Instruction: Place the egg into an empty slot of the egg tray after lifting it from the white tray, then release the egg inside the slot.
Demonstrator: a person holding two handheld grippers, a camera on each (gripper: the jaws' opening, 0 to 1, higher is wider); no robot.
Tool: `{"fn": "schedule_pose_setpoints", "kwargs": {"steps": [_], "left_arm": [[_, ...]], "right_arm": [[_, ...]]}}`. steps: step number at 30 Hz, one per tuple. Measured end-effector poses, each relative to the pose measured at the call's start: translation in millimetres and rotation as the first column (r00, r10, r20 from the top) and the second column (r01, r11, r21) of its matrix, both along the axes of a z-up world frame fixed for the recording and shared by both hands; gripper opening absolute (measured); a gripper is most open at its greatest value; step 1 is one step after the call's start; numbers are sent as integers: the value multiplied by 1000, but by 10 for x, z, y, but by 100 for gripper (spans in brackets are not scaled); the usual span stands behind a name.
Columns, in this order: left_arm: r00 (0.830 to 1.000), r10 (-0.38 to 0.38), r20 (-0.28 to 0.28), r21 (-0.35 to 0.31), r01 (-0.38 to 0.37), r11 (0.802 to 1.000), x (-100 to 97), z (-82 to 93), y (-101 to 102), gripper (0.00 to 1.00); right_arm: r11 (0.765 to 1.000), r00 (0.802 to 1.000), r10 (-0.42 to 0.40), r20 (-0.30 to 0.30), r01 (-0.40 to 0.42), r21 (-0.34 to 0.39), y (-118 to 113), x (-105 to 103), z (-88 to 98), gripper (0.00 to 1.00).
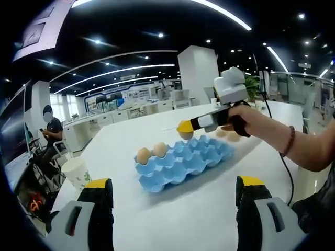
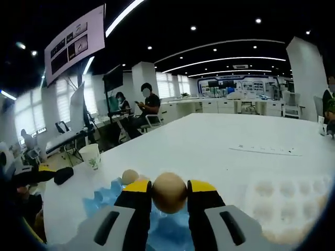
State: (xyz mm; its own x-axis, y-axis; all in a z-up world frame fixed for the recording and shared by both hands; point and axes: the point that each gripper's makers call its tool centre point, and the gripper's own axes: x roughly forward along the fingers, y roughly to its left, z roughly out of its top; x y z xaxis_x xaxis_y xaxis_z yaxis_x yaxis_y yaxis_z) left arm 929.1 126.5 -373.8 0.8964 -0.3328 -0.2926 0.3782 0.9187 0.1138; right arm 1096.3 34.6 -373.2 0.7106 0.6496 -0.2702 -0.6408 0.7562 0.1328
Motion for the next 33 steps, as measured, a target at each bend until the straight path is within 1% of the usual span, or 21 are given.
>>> {"fn": "schedule_pose_setpoints", "kwargs": {"steps": [2,5,8,10,13,14,15,18,20,22,27,30,33], "left_arm": [[1000,-2,-1,0,2,1000,-9,-5,2,100],[1000,2,-3,2,-2,1000,-26,-13,23,100],[1000,7,-1,-1,-7,1000,-39,-7,51,100],[1000,16,4,-2,-16,1000,-39,3,79,100],[999,22,27,0,-22,1000,-36,43,103,99],[999,19,30,-3,-19,1000,-37,52,100,99],[999,15,30,-4,-15,1000,-38,56,94,99],[1000,13,28,2,-13,1000,-39,50,93,99],[1000,11,27,3,-11,1000,-39,48,93,99],[999,13,30,-1,-13,1000,-39,51,102,99],[999,25,35,-5,-25,1000,-40,67,143,99],[998,36,48,-14,-35,999,-37,91,171,99],[998,41,51,-20,-40,999,-28,95,183,99]], "right_arm": [[1000,1000,10,-7,-10,3,55,-6,-18,27],[1000,1000,25,-7,-25,-11,126,-11,-57,27],[1000,999,29,-13,-29,-9,156,0,-81,27],[1000,999,26,-22,-26,-1,168,15,-95,27],[1000,1000,16,-23,-16,-5,182,33,-128,28],[1000,1000,14,-24,-15,-22,188,36,-158,28],[1000,1000,12,-14,-13,-21,197,40,-155,28],[1000,1000,11,-20,-11,-23,218,52,-167,28],[999,1000,8,-9,-9,-40,235,62,-181,28],[997,1000,13,5,-12,-79,255,75,-230,28],[995,1000,17,-9,-18,-94,279,77,-324,28],[993,1000,17,-11,-18,-121,272,85,-384,28],[992,1000,18,-13,-19,-127,268,91,-403,28]]}}
